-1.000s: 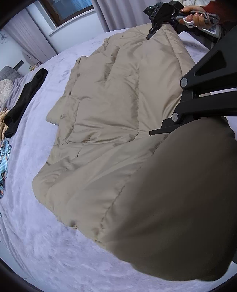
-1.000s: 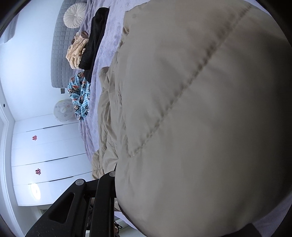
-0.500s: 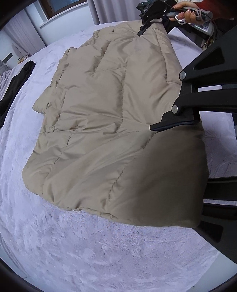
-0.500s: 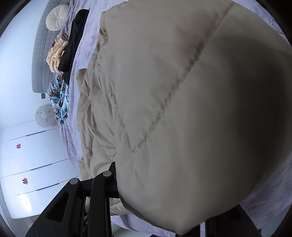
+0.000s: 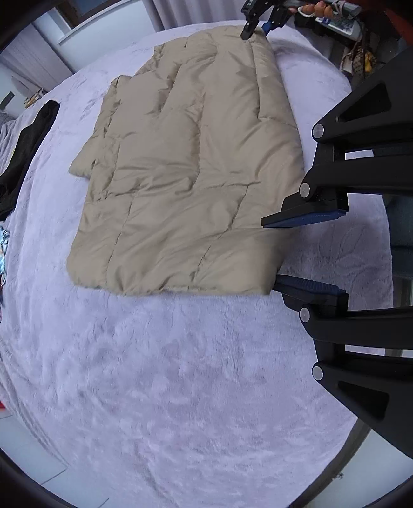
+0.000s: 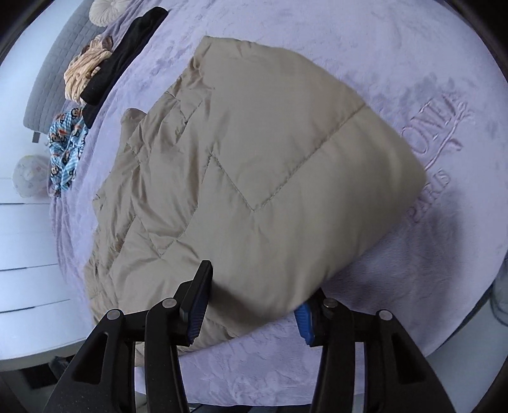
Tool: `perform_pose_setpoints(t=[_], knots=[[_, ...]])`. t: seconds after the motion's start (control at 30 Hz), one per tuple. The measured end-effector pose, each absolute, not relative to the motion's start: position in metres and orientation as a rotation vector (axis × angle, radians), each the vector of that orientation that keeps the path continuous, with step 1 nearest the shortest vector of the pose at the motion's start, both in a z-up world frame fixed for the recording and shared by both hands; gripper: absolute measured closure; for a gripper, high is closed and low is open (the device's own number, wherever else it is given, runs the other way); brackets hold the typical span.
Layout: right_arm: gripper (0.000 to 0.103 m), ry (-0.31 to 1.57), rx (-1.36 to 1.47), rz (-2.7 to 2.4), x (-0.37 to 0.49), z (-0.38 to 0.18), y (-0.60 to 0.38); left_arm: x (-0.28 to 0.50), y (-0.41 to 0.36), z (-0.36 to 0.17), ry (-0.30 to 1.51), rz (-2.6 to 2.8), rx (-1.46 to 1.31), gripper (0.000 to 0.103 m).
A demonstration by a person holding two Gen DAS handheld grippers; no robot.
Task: Fold large clothes
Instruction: 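Open both tools and withdraw from the folded jacket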
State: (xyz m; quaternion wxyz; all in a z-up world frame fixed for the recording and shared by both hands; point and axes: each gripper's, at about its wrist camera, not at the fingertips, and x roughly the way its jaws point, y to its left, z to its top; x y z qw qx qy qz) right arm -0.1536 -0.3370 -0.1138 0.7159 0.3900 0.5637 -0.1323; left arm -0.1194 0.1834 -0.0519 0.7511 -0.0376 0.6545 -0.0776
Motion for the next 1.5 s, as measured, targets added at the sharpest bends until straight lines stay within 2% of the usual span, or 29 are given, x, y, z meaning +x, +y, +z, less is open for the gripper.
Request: perform_pose_setpoints(t=[0.17,0.37,0.57,0.93,1.0,1.03,1.3,1.37,1.43,1.47,1.5], knots=[[0.065,1.274,0.783,-0.349,-0.171,-0.101,-0.334,-0.114,0.201,-0.054,1.420,-0.097,-0.073,0.071],[0.066,1.363,0.744,-0.423,-0.199,-0.105,-0.339,-0.108,0.185,-0.096,1.510,-0.075,0.031,0.071],[0.066,1.417,0.701,-0.428,-0.204,-0.099,-0.328,-0.106,0.179,-0.091,1.488,-0.101,0.044,0.071],[0.066,1.314,0.506,-0.156,-0.180,-0.059,-0.239,-0.095,0.183,-0.083,1.465,-0.128,0.041,0.071],[0.065,1.320,0.507,-0.107,-0.173,-0.062,-0.224,-0.095,0.184,-0.083,1.467,-0.135,0.032,0.035],[0.065,1.322,0.512,-0.092,-0.166,-0.065,-0.213,-0.097,0.184,-0.080,1.459,-0.126,0.024,0.007],[0.065,1.366,0.516,0.024,-0.129,-0.085,-0.167,-0.086,0.184,-0.073,1.386,-0.139,0.033,0.006],[0.065,1.378,0.511,0.038,-0.126,-0.088,-0.159,-0.079,0.187,-0.073,1.371,-0.129,0.021,0.000],[0.065,1.386,0.515,0.051,-0.125,-0.091,-0.156,-0.070,0.191,-0.076,1.382,-0.140,-0.020,0.000],[0.063,1.391,0.525,0.058,-0.123,-0.093,-0.154,-0.068,0.192,-0.078,1.394,-0.147,-0.042,0.000],[0.056,1.393,0.540,0.062,-0.122,-0.095,-0.151,-0.063,0.194,-0.081,1.404,-0.152,-0.062,0.000]])
